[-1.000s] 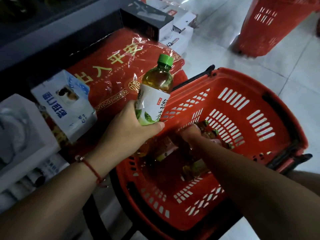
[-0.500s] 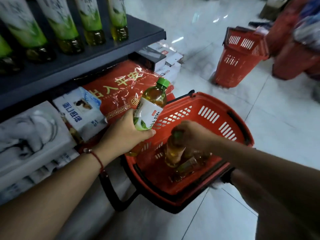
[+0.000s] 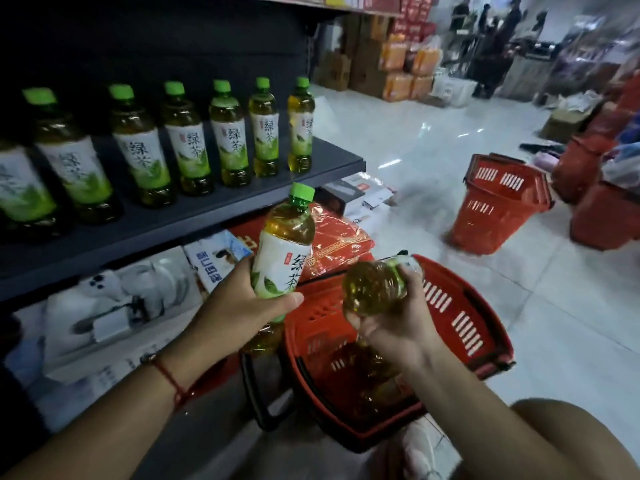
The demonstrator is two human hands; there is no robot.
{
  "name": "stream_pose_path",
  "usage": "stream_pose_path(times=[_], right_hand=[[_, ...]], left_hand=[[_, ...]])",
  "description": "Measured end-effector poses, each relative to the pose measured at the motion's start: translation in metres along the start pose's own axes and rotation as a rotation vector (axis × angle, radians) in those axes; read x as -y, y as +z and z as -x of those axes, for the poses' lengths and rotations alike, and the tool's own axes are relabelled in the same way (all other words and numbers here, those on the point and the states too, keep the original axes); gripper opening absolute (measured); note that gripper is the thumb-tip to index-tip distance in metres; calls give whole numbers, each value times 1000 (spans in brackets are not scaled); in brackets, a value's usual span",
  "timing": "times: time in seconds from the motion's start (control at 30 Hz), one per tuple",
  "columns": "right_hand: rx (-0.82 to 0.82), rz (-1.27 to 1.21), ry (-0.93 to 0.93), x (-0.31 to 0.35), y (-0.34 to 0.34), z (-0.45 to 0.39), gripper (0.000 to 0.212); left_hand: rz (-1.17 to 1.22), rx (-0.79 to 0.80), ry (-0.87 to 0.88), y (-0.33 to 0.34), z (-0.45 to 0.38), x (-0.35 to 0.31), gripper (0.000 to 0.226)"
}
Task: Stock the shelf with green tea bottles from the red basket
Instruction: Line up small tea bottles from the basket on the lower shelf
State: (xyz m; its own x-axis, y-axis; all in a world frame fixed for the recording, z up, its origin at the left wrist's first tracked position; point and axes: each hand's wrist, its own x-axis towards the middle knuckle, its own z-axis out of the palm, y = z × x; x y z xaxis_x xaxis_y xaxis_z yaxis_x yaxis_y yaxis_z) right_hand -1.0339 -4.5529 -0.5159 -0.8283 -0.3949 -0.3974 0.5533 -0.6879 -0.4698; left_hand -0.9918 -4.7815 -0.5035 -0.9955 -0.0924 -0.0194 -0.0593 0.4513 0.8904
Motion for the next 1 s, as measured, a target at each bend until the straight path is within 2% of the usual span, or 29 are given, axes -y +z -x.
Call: stream_pose_path(times=[0.13, 0.23, 0.3, 0.4, 0.53, 0.6, 0.7, 0.8, 0.87, 0.97, 1.0], right_hand=[[-97, 289, -26, 20, 3, -9, 59], [4, 442, -71, 37, 9, -13, 62], [110, 362, -38, 38, 11, -13, 67], [126, 385, 22, 22, 16, -17, 55], [54, 822, -158, -9, 30, -24, 40], [69, 1001, -257, -20, 34, -25, 43], [130, 1142, -355, -34, 38, -22, 50], [149, 1334, -425, -47, 35, -26, 50], [140, 1456, -446, -57, 34, -27, 45], [73, 1606, -496, -72, 31, -28, 64], [49, 1624, -514, -77, 30, -26, 64]], left_hand=[[-23, 11, -19, -9, 5, 3, 60], [5, 6, -33, -15, 7, 2, 51], [36, -38, -61, -15, 7, -1, 42], [123, -81, -100, -12, 7, 0, 31], [252, -185, -149, -10, 21, 6, 24], [317, -231, -191, -13, 30, 12, 27], [410, -307, -263, -20, 48, 28, 49], [498, -406, -327, -23, 66, 49, 59], [552, -429, -376, -29, 72, 61, 58], [638, -449, -387, -42, 77, 72, 46], [660, -456, -382, -47, 77, 73, 45]])
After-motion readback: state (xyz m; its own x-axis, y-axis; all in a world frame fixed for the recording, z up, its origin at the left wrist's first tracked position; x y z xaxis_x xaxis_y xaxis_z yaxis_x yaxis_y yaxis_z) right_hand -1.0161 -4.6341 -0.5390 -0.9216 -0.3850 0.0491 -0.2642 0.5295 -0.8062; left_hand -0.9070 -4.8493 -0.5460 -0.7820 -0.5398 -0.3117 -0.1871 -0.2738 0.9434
